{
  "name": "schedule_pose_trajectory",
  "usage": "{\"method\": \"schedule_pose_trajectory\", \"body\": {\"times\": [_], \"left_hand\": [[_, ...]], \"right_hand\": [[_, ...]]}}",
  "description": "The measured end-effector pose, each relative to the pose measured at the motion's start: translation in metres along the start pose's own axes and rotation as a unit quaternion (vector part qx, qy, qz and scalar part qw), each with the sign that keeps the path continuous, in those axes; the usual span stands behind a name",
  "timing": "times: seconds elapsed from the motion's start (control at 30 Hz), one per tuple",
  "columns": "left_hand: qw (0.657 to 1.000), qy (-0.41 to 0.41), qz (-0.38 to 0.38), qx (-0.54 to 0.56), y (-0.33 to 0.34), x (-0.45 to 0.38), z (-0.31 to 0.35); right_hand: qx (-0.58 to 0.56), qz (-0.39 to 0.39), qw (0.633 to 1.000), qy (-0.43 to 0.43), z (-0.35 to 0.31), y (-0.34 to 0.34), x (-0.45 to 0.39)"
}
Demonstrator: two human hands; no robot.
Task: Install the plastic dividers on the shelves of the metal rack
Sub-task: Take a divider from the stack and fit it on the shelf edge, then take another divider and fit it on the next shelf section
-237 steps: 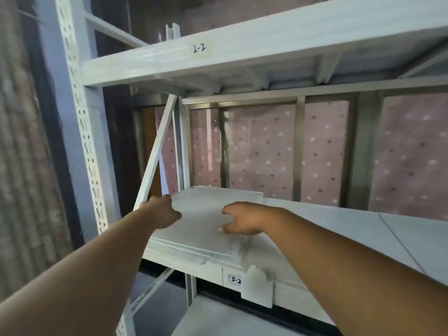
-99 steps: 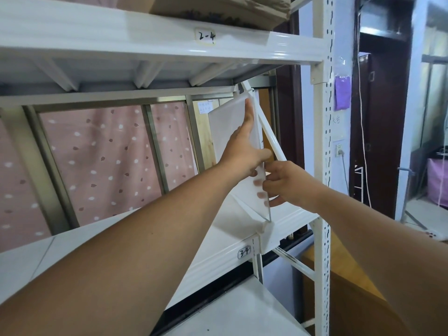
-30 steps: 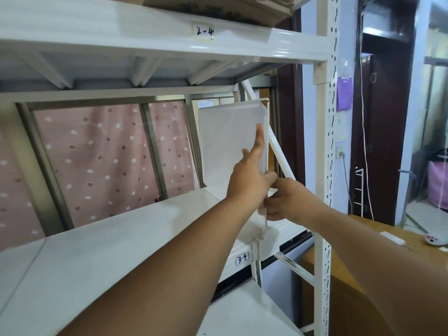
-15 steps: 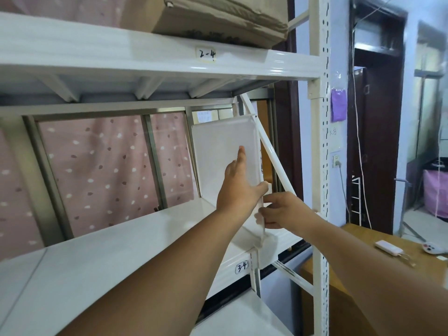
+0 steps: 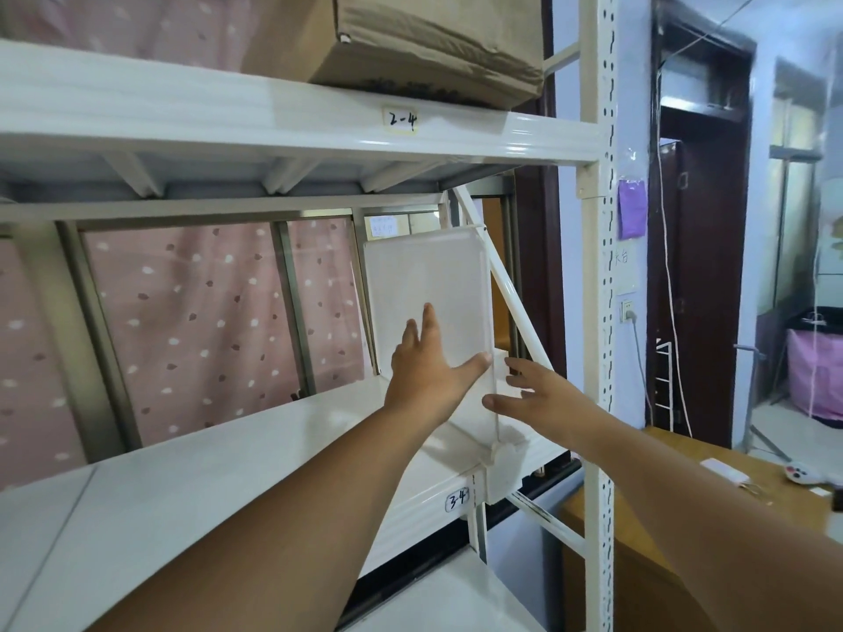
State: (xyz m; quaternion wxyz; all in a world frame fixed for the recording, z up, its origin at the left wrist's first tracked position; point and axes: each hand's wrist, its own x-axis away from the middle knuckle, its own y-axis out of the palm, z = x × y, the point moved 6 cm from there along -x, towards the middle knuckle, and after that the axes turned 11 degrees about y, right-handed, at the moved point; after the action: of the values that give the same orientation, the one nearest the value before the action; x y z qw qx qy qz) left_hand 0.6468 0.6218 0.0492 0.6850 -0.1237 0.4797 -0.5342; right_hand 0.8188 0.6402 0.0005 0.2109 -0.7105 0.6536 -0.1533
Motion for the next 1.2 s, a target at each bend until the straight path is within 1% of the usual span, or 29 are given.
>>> {"method": "schedule_pose_trajectory", "body": {"times": [0.23, 0.4, 0.53, 0.63, 0.7, 0.77, 0.87, 0.97, 1.1, 1.2], "left_hand": [[0.994, -0.066, -0.071, -0.049, -0.027, 0.017, -0.049], [0.985, -0.083, -0.116, -0.096, -0.059, 0.039, -0.079], [0.982, -0.082, -0.129, -0.113, -0.091, 0.068, -0.092], [0.980, -0.085, -0.130, -0.122, -0.119, 0.085, -0.109], [0.977, -0.085, -0.133, -0.143, -0.140, 0.096, -0.122], [0.975, -0.094, -0.136, -0.147, -0.163, 0.107, -0.140], [0.973, -0.110, -0.132, -0.155, -0.203, 0.127, -0.172], [0.969, -0.130, -0.125, -0.169, -0.246, 0.151, -0.206], [0.961, -0.177, -0.114, -0.178, -0.301, 0.192, -0.256], [0.953, -0.206, -0.081, -0.207, -0.351, 0.224, -0.284]], "right_hand": [[0.090, 0.032, 0.995, 0.003, -0.015, -0.009, 0.027], [0.151, 0.052, 0.987, -0.003, -0.035, -0.010, 0.052], [0.206, 0.068, 0.975, 0.045, -0.043, -0.002, 0.066], [0.216, 0.073, 0.970, 0.089, -0.046, 0.009, 0.075], [0.258, 0.083, 0.957, 0.107, -0.049, 0.018, 0.084], [0.298, 0.076, 0.945, 0.112, -0.053, 0.032, 0.093], [0.330, 0.060, 0.936, 0.108, -0.070, 0.059, 0.104], [0.348, 0.055, 0.932, 0.087, -0.107, 0.097, 0.115], [0.337, 0.023, 0.941, 0.023, -0.164, 0.163, 0.128], [0.338, -0.013, 0.940, -0.032, -0.200, 0.220, 0.129]]}}
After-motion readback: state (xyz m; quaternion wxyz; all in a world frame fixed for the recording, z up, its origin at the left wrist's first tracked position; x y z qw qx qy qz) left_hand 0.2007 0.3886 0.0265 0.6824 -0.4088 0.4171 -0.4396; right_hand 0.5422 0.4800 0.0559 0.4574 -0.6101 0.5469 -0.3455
